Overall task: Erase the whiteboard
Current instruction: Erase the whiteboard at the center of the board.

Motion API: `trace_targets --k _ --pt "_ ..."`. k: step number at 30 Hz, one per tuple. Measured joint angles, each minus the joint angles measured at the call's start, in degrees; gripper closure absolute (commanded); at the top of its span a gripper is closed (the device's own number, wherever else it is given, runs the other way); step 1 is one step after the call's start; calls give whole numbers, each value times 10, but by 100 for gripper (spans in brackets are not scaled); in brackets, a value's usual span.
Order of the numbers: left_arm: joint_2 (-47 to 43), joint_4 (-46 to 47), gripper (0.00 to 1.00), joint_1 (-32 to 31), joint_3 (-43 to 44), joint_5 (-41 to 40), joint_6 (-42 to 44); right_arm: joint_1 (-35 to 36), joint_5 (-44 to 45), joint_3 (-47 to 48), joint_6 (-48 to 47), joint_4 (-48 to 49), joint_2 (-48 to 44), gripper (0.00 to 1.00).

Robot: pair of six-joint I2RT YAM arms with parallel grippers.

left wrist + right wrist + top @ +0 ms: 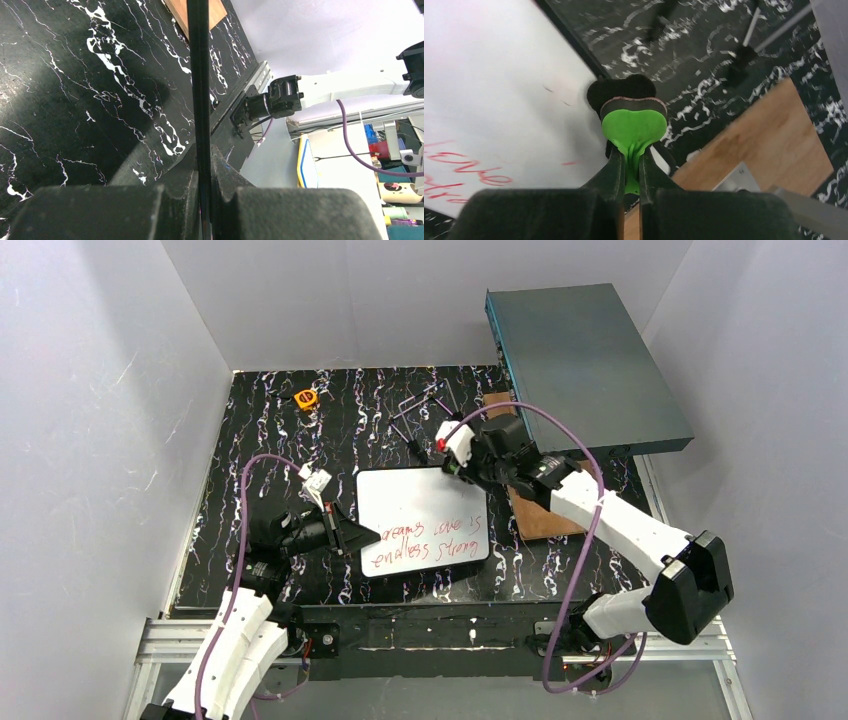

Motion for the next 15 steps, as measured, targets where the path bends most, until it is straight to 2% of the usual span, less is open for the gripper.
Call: trace_targets --k 4,8,12,15 --pt "0 -3 100 0 0 0 0 -21 20 -54 -6 29 -16 99" --pt "1 -18 100 0 0 -7 0 21 14 -118 -6 19 -34 99" --pt "2 -21 100 0 0 -14 1 70 -3 -92 0 -9 -19 99" --pt "2 -14 100 0 0 -18 0 68 -2 -33 4 -14 9 99"
